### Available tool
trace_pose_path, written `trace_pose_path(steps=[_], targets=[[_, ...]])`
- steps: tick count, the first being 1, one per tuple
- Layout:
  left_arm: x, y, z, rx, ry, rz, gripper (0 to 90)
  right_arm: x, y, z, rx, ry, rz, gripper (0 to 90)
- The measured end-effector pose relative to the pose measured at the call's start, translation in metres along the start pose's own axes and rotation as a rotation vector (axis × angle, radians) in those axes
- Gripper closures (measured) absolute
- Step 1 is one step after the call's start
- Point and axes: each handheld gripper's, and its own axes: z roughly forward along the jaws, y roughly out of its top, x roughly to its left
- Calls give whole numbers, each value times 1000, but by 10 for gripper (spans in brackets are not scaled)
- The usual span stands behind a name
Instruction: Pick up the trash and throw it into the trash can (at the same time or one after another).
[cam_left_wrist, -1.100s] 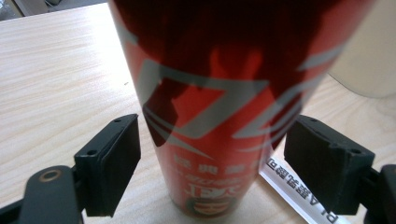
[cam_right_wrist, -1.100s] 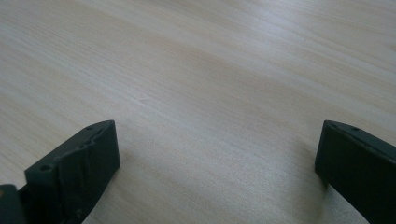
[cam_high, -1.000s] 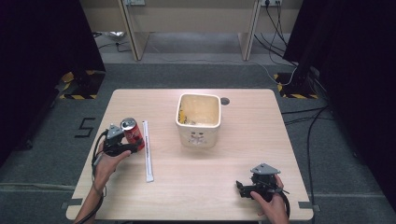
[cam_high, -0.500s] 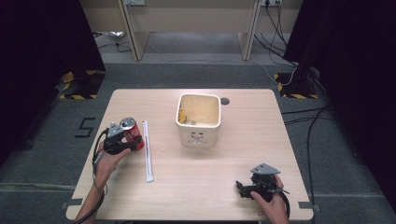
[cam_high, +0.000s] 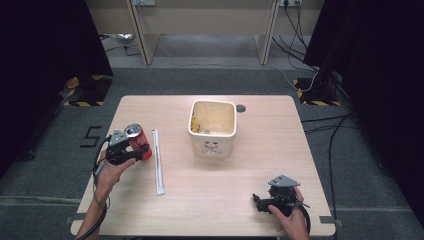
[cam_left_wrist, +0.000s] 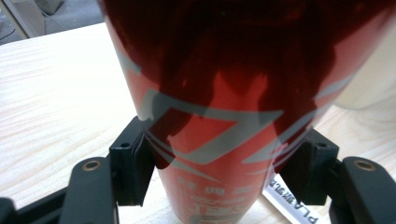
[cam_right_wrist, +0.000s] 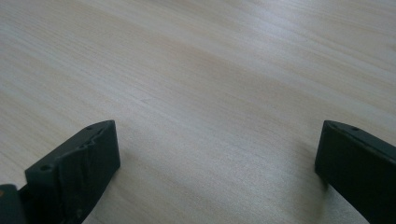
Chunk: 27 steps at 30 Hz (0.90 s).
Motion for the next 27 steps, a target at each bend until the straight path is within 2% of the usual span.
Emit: trace_pose_path(steps=[11, 19, 27], targets=[[-17, 15, -17, -17, -70, 24, 344, 0, 0, 0, -1, 0, -3, 3], [-26, 22, -21, -11, -154, 15, 343, 0, 0, 0, 0, 0, 0, 3], [-34, 32, -23, -14, -180, 33, 344, 0, 0, 0, 0, 0, 0, 3]])
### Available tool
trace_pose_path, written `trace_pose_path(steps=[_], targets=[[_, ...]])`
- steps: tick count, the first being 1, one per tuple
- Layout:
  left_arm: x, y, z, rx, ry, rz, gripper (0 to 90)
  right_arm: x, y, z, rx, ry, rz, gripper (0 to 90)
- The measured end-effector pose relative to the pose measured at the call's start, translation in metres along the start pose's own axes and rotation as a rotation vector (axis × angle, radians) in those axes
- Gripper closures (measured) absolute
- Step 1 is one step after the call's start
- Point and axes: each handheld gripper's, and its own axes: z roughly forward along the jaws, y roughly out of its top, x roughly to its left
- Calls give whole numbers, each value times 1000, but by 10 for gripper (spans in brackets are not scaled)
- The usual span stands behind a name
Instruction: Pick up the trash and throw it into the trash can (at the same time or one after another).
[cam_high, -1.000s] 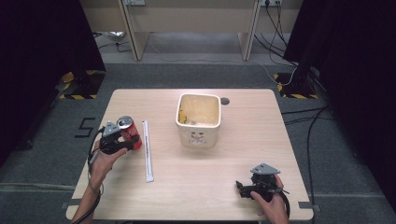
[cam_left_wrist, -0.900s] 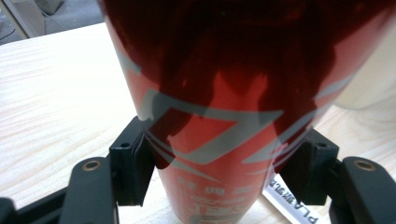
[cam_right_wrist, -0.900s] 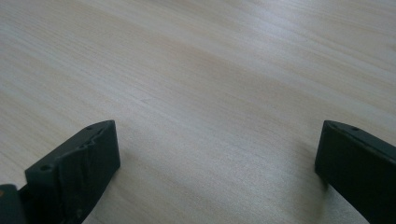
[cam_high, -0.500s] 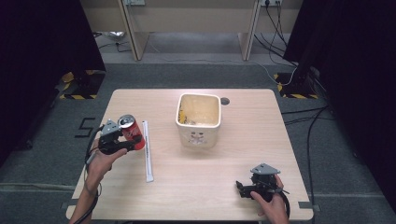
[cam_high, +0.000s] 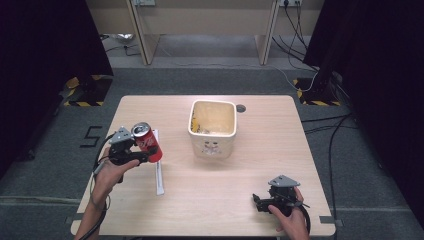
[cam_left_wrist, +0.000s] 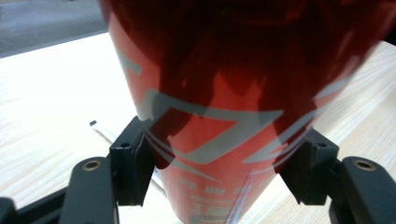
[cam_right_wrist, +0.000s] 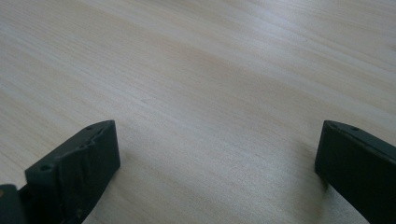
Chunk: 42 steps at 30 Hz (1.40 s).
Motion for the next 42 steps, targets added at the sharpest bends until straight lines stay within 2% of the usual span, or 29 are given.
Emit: trace_pose_path(steps=[11, 21, 27, 30, 34, 42], targets=[[-11, 25, 0, -9, -44, 41, 344, 0, 0, 0, 0, 0, 0, 3], [-18, 52, -2, -24, -97, 54, 344, 0, 0, 0, 0, 0, 0, 3], [-26, 68, -2, -30, -108, 84, 343, 0, 0, 0, 0, 1, 0, 3], [-33, 78, -3, -35, -125, 104, 344, 0, 0, 0, 1, 1, -2, 3], [-42, 91, -1, -36, -132, 126, 343, 0, 0, 0, 1, 1, -4, 3], [-46, 105, 13, -26, -168, 119, 343, 0, 0, 0, -1, 1, -4, 3]])
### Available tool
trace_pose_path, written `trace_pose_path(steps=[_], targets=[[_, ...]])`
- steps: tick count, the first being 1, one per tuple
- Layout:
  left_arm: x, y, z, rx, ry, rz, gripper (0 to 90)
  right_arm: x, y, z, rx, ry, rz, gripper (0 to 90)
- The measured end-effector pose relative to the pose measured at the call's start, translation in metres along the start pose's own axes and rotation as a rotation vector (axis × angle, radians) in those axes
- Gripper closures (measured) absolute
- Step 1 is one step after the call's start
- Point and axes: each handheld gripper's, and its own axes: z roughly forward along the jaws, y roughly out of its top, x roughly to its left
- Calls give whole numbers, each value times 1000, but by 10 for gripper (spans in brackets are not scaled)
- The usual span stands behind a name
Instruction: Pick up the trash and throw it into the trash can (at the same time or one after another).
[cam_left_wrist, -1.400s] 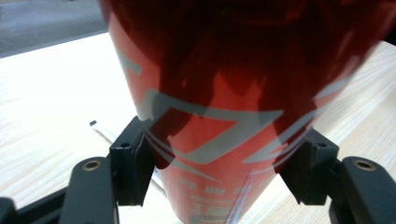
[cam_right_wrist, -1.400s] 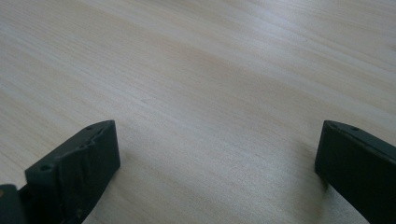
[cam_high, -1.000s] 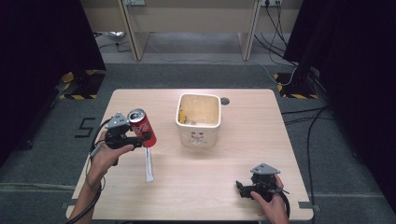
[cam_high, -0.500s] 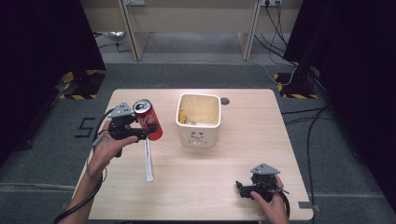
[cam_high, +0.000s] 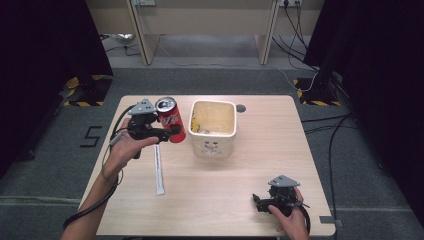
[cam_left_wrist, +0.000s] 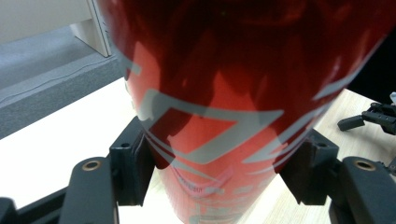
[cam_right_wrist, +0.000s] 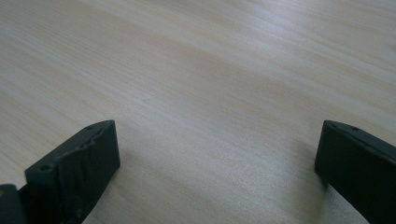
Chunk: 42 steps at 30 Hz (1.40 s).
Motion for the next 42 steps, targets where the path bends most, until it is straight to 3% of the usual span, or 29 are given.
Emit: trace_pose_path(steps=[6, 13, 22, 30, 42], targets=[[-1, 11, 8, -8, -42, -20, 344, 0, 0, 0, 0, 0, 0, 3], [-4, 28, 17, -13, -36, -6, 344, 0, 0, 0, 0, 0, -2, 3], [-4, 45, 45, -4, -33, -11, 344, 0, 0, 0, 1, 1, -4, 6], [0, 50, 76, 15, -12, -26, 345, 0, 0, 0, -3, 1, -13, 7], [5, 47, 99, 27, 19, -27, 344, 1, 0, 0, 0, 1, -14, 8]])
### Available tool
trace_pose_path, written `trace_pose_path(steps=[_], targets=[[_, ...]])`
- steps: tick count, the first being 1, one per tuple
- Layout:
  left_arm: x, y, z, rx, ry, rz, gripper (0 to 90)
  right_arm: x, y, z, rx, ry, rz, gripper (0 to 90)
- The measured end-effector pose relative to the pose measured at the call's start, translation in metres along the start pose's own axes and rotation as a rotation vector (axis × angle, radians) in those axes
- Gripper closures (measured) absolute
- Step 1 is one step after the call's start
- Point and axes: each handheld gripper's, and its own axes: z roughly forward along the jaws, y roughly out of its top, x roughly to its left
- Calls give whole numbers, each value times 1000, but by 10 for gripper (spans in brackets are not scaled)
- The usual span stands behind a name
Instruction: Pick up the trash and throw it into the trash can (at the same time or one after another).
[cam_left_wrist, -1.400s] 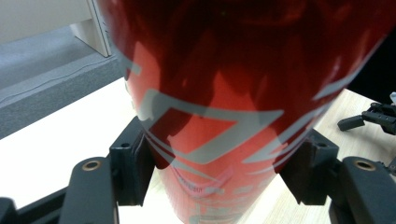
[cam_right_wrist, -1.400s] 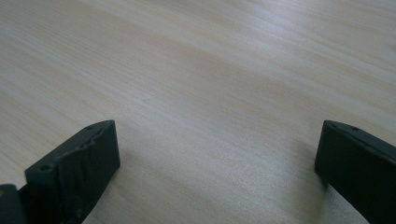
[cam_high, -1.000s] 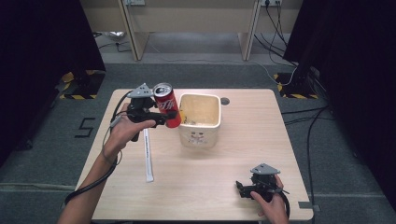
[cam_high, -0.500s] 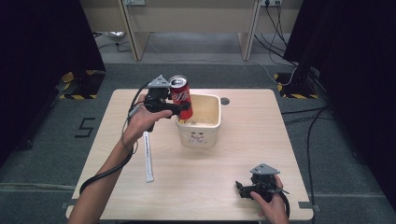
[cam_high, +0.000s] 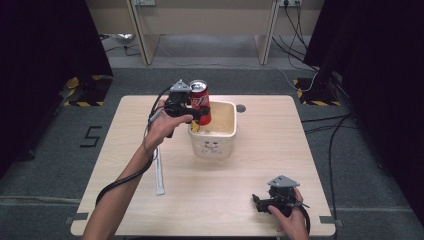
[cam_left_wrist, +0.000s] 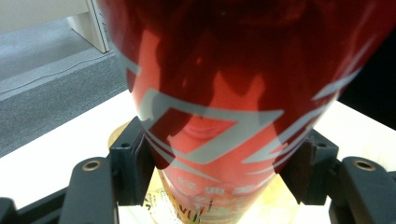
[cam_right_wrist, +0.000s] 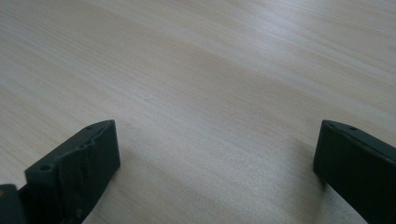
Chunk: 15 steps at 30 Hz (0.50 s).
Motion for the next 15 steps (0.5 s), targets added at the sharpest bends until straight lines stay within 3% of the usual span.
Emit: trace_pose_path(steps=[15], targets=[[-9, -9, 27, 52, -4, 41, 343, 0, 0, 0, -2, 5, 0, 7]])
